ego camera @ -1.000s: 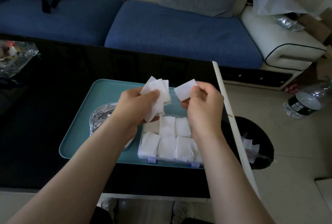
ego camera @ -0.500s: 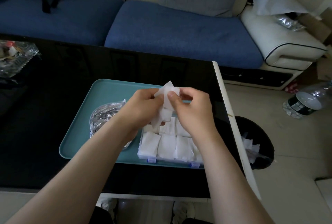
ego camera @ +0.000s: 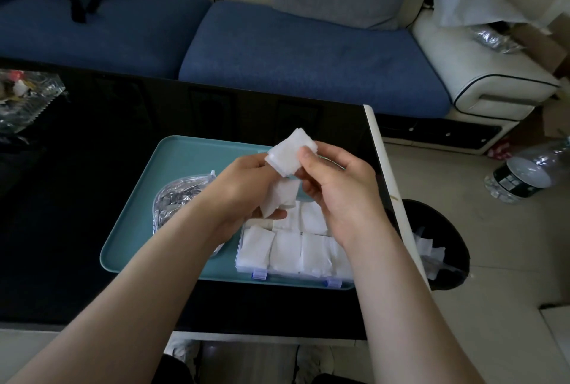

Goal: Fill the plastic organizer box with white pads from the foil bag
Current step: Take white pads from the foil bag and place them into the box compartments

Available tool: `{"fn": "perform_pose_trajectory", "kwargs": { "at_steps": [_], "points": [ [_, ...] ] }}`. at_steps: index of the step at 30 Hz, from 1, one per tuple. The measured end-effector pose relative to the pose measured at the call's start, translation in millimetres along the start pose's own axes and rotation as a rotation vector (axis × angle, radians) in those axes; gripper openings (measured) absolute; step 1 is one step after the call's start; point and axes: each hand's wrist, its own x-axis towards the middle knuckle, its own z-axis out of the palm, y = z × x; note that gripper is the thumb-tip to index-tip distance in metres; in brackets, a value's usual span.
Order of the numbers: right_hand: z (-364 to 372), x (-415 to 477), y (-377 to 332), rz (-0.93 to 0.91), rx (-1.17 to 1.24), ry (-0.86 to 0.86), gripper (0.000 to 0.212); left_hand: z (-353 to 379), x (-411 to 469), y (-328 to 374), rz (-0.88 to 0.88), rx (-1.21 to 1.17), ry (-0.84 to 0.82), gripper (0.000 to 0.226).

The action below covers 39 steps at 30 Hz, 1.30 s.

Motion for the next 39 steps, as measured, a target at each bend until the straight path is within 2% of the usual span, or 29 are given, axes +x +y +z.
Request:
{"fn": "perform_pose_trajectory", "kwargs": {
  "at_steps": [3, 7, 13, 17, 21, 25, 29, 33, 39],
  "points": [
    [1, 0, 4, -0.139, -0.232, 0.038, 0.022, 2, -2, 2, -0.004, -0.050, 0.001, 0.023],
    [2, 1, 6, -0.216, -0.352, 0.021, 0.026, 0, 0, 1, -0.026, -0.098, 0.024, 0.030],
    [-2, 2, 7, -0.296, -0.518, 0.015, 0.030, 0, 2, 0, -0.081, -0.090, -0.016, 0.054],
    [2, 1, 8, -0.215, -0.529, -0.089, 0.036, 0, 2, -2, -0.076, -0.017, -0.005, 0.053],
    [1, -2, 5, -0.188, -0.490, -0.113, 0.017, 0, 1, -1, -0.049, 0.002, -0.005, 0.047],
    [-6, -2, -2, -0.155, -0.363, -0.046, 0.018, 1, 3, -1, -0.098, 0.016, 0.023, 0.049],
    [-15, 3, -4, -0.093, -0.239, 0.124, 0.030, -1, 1, 0, -0.114, -0.009, 0.048, 0.035],
    [-33, 10, -1, -0.056, -0.384, 0.184, 0.043, 1, 2, 1, -0.069, 0.014, 0.105, 0.031],
    [-59, 11, 16, 0.089, -0.749, -0.005, 0.038, 1, 12, -7, -0.015, 0.095, 0.194, 0.040]
  ]
}}
